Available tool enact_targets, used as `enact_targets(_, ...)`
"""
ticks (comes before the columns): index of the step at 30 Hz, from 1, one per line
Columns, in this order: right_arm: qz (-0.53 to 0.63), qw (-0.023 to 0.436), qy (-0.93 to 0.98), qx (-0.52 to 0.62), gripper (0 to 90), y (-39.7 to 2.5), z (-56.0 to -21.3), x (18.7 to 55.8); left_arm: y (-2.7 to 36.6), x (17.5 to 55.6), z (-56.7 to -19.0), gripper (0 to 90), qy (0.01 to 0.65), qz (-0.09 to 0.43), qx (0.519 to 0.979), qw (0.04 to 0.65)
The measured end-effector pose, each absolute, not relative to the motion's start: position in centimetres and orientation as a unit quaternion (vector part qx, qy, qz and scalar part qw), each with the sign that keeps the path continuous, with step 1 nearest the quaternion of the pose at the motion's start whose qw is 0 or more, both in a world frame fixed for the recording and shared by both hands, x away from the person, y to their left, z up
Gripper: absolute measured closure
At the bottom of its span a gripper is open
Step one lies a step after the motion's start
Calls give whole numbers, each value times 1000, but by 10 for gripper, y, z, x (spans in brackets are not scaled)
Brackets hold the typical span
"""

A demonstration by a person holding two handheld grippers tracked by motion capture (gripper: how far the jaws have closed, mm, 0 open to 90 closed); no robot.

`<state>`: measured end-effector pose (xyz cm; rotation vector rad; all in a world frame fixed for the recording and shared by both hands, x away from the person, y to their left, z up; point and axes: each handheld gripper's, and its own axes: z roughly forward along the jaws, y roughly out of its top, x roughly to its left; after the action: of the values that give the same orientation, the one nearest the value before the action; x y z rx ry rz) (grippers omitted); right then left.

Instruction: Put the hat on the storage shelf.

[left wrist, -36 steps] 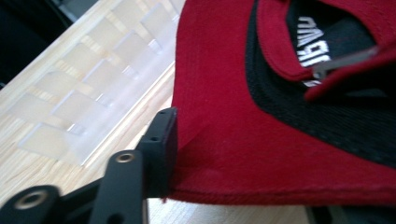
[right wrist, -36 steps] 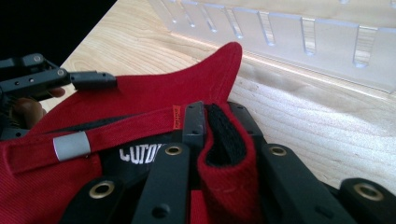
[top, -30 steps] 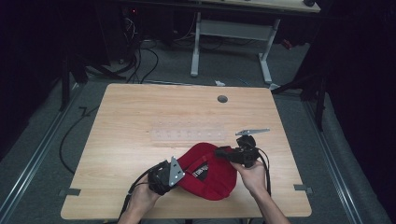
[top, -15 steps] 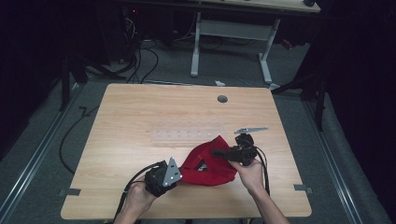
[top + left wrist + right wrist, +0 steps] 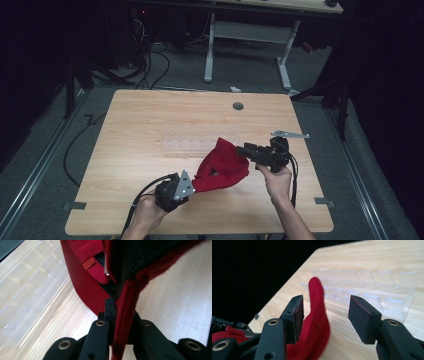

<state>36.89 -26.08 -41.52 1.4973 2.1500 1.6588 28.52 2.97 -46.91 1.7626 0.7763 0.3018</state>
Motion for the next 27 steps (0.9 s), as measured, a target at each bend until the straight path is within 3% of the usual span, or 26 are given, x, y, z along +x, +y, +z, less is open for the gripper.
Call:
enact_targets(9, 526, 59, 691, 493, 436, -276, -423, 364, 43, 293, -465, 853, 364, 125, 718, 580)
enact_targets(27, 378, 176, 746, 520, 449, -283, -503, 357, 71, 318, -452, 852, 425, 94, 650, 623)
